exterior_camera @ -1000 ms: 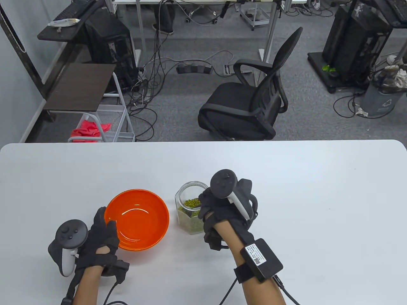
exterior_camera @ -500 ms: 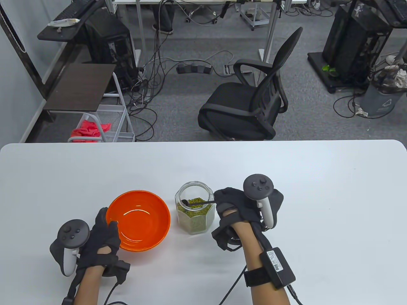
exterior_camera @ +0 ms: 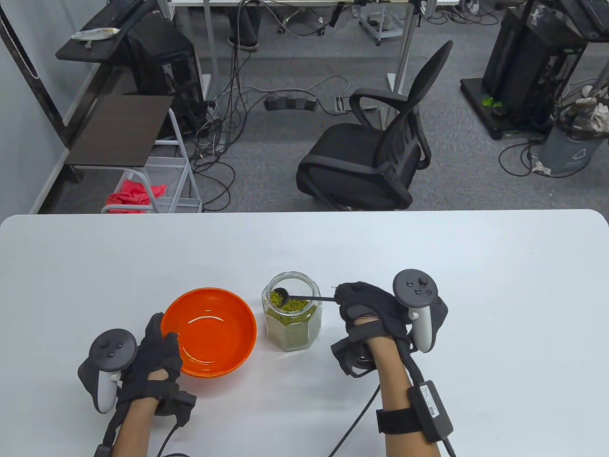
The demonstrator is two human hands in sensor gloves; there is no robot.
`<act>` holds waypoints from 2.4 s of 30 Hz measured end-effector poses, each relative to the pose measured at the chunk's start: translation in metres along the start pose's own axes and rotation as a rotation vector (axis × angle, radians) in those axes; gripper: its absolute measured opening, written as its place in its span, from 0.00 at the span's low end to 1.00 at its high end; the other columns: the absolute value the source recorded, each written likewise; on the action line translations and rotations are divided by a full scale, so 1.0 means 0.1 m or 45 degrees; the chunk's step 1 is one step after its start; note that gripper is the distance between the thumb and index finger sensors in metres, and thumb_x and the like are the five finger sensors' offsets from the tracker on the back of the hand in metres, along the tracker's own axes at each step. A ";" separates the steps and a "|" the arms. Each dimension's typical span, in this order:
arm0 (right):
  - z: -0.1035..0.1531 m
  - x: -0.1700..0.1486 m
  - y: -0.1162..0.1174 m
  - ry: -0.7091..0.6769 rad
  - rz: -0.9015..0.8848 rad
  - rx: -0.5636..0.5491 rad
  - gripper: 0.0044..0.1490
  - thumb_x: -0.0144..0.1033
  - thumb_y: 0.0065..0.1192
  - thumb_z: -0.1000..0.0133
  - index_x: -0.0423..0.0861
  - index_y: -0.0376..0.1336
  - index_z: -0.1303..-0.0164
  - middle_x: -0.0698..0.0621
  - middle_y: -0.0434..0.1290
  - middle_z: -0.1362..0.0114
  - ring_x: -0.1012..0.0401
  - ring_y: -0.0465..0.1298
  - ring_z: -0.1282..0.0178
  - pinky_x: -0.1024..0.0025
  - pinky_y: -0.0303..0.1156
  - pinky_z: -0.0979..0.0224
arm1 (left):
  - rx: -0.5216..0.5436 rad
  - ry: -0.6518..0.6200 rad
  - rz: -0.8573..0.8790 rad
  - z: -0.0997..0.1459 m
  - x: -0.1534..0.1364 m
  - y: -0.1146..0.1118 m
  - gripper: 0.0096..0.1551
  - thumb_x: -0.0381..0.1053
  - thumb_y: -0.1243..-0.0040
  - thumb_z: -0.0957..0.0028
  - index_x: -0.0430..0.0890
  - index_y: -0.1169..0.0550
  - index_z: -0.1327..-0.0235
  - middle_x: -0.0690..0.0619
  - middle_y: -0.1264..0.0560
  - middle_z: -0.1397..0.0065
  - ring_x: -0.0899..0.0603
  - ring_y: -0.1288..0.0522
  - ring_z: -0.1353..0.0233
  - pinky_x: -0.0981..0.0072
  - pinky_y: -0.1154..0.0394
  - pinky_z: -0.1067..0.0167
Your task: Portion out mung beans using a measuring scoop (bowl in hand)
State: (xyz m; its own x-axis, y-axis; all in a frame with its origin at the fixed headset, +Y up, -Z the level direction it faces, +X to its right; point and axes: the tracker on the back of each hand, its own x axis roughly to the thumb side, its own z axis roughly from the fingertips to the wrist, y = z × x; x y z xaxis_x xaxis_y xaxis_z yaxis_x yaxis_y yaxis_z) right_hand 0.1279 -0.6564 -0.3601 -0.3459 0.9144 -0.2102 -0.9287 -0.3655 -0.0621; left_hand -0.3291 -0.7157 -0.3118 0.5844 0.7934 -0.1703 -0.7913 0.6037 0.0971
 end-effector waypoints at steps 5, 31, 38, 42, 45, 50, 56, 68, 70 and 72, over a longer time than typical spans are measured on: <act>0.06 -0.01 -0.12 -0.041 -0.017 -0.048 0.24 0.38 0.64 0.47 0.35 0.74 0.51 0.46 0.80 0.66 0.65 0.78 0.83 0.53 0.80 0.62 | 0.001 0.004 0.007 0.00 -0.01 0.00 0.37 0.52 0.51 0.42 0.40 0.43 0.22 0.45 0.31 0.29 0.46 0.08 0.57 0.72 0.12 0.67; 0.35 0.31 0.46 -0.298 -0.036 0.214 0.25 0.34 0.62 0.46 0.34 0.71 0.45 0.42 0.79 0.60 0.61 0.79 0.77 0.48 0.78 0.57 | -0.055 0.011 0.076 -0.01 -0.02 -0.03 0.38 0.52 0.51 0.42 0.37 0.44 0.22 0.43 0.30 0.30 0.46 0.08 0.59 0.72 0.12 0.68; 0.38 0.39 0.65 -0.332 0.073 0.306 0.27 0.29 0.63 0.48 0.33 0.69 0.40 0.38 0.78 0.54 0.56 0.81 0.70 0.44 0.76 0.51 | -0.059 0.009 0.075 -0.01 -0.02 -0.03 0.38 0.52 0.51 0.41 0.38 0.44 0.22 0.43 0.30 0.30 0.46 0.08 0.59 0.72 0.12 0.68; 0.41 0.42 0.72 -0.358 0.136 0.344 0.28 0.26 0.63 0.49 0.34 0.68 0.38 0.36 0.78 0.51 0.54 0.82 0.67 0.42 0.74 0.48 | -0.060 0.011 0.079 -0.02 -0.03 -0.03 0.38 0.52 0.51 0.41 0.38 0.44 0.22 0.44 0.30 0.30 0.46 0.08 0.59 0.72 0.12 0.68; 0.43 0.44 0.75 -0.372 0.172 0.354 0.29 0.25 0.64 0.49 0.35 0.68 0.37 0.35 0.77 0.48 0.52 0.82 0.64 0.40 0.73 0.46 | -0.063 0.012 0.081 -0.02 -0.03 -0.03 0.38 0.52 0.51 0.41 0.38 0.44 0.22 0.43 0.30 0.30 0.46 0.08 0.59 0.72 0.12 0.68; 0.47 0.45 0.78 -0.373 0.189 0.332 0.29 0.23 0.64 0.49 0.35 0.68 0.36 0.34 0.76 0.46 0.51 0.82 0.62 0.39 0.72 0.45 | -0.066 0.013 0.089 -0.02 -0.04 -0.02 0.38 0.52 0.51 0.41 0.38 0.44 0.22 0.44 0.30 0.30 0.46 0.08 0.58 0.72 0.12 0.68; 0.49 0.46 0.81 -0.375 0.189 0.337 0.29 0.22 0.63 0.49 0.36 0.67 0.35 0.34 0.75 0.45 0.50 0.81 0.60 0.39 0.71 0.44 | -0.065 0.014 0.093 -0.02 -0.04 -0.02 0.38 0.52 0.51 0.41 0.38 0.45 0.22 0.44 0.30 0.30 0.46 0.08 0.58 0.72 0.12 0.68; 0.60 0.54 0.94 -0.472 0.256 0.282 0.30 0.20 0.64 0.50 0.37 0.68 0.35 0.33 0.74 0.43 0.48 0.81 0.58 0.37 0.70 0.43 | -0.061 0.019 0.095 -0.02 -0.05 0.00 0.38 0.52 0.51 0.41 0.38 0.44 0.22 0.44 0.30 0.30 0.46 0.08 0.58 0.72 0.12 0.68; 0.62 0.55 0.95 -0.482 0.288 0.277 0.30 0.19 0.64 0.50 0.37 0.68 0.35 0.33 0.74 0.42 0.48 0.81 0.57 0.37 0.70 0.43 | -0.061 0.019 0.096 -0.02 -0.05 0.00 0.38 0.52 0.51 0.41 0.38 0.44 0.22 0.44 0.30 0.30 0.46 0.08 0.58 0.72 0.12 0.68; 0.64 0.56 0.97 -0.503 0.310 0.256 0.30 0.19 0.64 0.50 0.37 0.68 0.35 0.33 0.74 0.42 0.47 0.81 0.57 0.37 0.70 0.42 | -0.061 0.019 0.097 -0.02 -0.05 0.00 0.38 0.52 0.51 0.41 0.38 0.45 0.22 0.44 0.30 0.30 0.46 0.08 0.58 0.72 0.12 0.68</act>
State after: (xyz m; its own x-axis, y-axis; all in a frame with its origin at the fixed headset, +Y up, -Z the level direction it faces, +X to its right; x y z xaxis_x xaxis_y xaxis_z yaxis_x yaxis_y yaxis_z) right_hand 0.0099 -0.6292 -0.3150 -0.5438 0.8168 0.1926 -0.8087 -0.5714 0.1398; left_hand -0.3324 -0.7197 -0.3131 0.5198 0.8354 -0.1788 -0.8411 0.5370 0.0637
